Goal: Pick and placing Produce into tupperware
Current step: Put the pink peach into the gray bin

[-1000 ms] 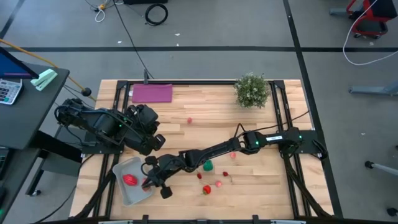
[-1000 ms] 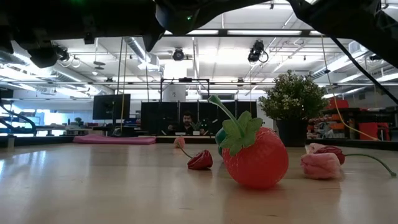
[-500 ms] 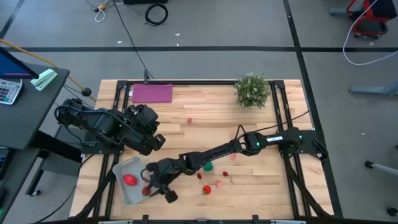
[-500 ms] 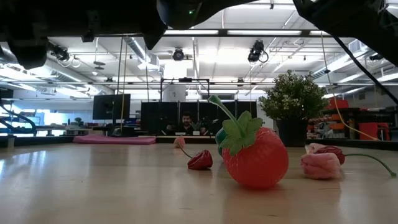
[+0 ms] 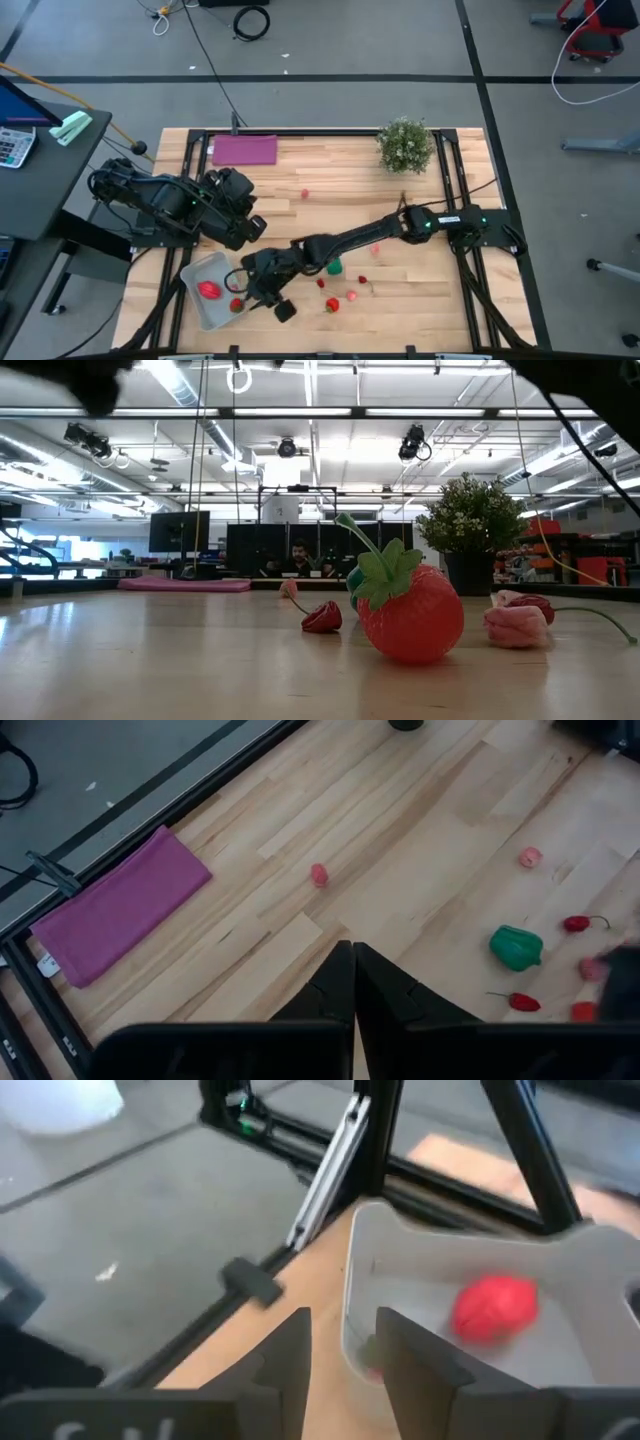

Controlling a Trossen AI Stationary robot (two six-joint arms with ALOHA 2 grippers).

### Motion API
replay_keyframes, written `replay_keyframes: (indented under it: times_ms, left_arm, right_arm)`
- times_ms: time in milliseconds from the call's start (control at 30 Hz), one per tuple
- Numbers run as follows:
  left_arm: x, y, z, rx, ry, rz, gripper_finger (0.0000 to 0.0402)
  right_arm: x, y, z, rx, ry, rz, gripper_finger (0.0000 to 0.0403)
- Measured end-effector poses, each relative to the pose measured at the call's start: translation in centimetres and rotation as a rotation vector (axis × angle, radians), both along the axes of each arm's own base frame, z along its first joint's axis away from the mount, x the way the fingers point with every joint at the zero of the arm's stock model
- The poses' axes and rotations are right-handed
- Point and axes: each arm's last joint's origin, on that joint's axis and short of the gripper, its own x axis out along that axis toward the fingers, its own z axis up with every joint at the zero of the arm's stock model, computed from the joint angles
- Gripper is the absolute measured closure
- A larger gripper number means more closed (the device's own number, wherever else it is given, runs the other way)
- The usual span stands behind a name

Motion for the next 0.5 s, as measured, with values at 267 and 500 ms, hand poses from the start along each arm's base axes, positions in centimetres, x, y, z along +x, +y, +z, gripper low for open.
replay_keyframes:
  times_ms: [267, 500]
  left_arm:
    - [0.0, -0.1, 0.0, -0.032, -0.029, 0.040, 0.0374]
    - [1.5, -0.9, -1.0, -0.047, -0.008, 0.042, 0.0383]
  right_arm:
    - [-9.5, -3.3, 6.9, -0.190, 0.631, -0.029, 0.0289]
    - [-17.2, -4.9, 12.8, -0.300, 0.801, -0.164, 0.0289]
